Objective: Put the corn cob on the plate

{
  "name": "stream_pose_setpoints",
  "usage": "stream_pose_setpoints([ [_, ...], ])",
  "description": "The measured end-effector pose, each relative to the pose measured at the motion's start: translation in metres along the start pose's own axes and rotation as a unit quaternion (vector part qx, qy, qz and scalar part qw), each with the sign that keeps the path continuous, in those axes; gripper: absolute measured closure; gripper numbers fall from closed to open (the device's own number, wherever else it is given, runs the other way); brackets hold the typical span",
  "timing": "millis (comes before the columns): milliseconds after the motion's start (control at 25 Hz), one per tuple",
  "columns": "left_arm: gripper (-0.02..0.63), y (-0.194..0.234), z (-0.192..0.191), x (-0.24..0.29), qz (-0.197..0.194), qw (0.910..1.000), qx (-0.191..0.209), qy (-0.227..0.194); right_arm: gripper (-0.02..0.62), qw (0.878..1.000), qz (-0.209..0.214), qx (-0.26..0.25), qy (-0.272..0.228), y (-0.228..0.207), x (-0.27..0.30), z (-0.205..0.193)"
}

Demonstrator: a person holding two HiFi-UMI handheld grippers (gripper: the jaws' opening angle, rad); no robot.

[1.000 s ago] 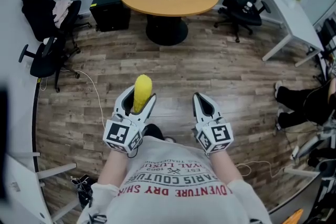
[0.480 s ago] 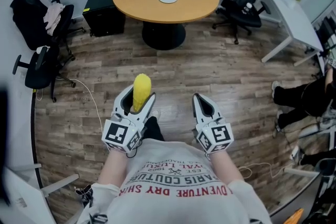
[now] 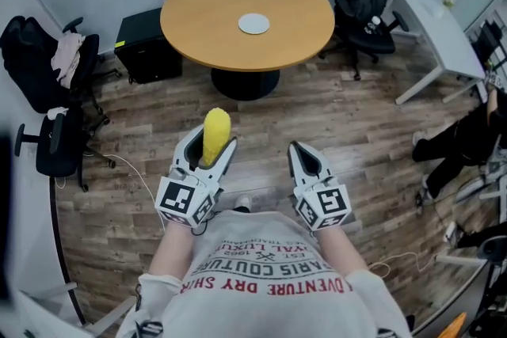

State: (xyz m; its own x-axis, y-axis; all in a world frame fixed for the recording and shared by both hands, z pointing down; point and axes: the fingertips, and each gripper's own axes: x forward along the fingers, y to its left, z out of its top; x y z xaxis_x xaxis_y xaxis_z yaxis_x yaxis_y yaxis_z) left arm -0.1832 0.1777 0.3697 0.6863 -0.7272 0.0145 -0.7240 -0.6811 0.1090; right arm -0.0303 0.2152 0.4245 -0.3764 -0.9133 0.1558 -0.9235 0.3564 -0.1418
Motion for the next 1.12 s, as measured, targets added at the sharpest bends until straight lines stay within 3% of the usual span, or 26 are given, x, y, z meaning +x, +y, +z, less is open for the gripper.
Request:
stream_pose_setpoints([
  [280, 0.325, 0.07, 0.01, 0.05, -0.011, 0.9999, -0.003, 0.003, 0.566, 1.0, -0.013, 0.003, 0.014, -0.015, 0.08, 0.01],
  [600, 0.325, 0.1, -0.005, 0.105, 0.003, 0.9996, -0.011, 0.026, 0.566, 0.999, 0.003, 0.0, 0.037, -0.052, 0.139, 0.008],
  [920, 0.325, 0.124, -0.015, 0.175, 0.053, 0.9982, -0.013, 0.026, 0.566, 0.998, 0.047, -0.011, 0.043, -0.116, 0.199, 0.01],
  [1120, 0.325, 0.124, -0.012, 0.244, 0.09, 0.9957, -0.01, 0.022, 0.566, 0.995, 0.084, -0.032, 0.035, -0.183, 0.243, 0.037],
])
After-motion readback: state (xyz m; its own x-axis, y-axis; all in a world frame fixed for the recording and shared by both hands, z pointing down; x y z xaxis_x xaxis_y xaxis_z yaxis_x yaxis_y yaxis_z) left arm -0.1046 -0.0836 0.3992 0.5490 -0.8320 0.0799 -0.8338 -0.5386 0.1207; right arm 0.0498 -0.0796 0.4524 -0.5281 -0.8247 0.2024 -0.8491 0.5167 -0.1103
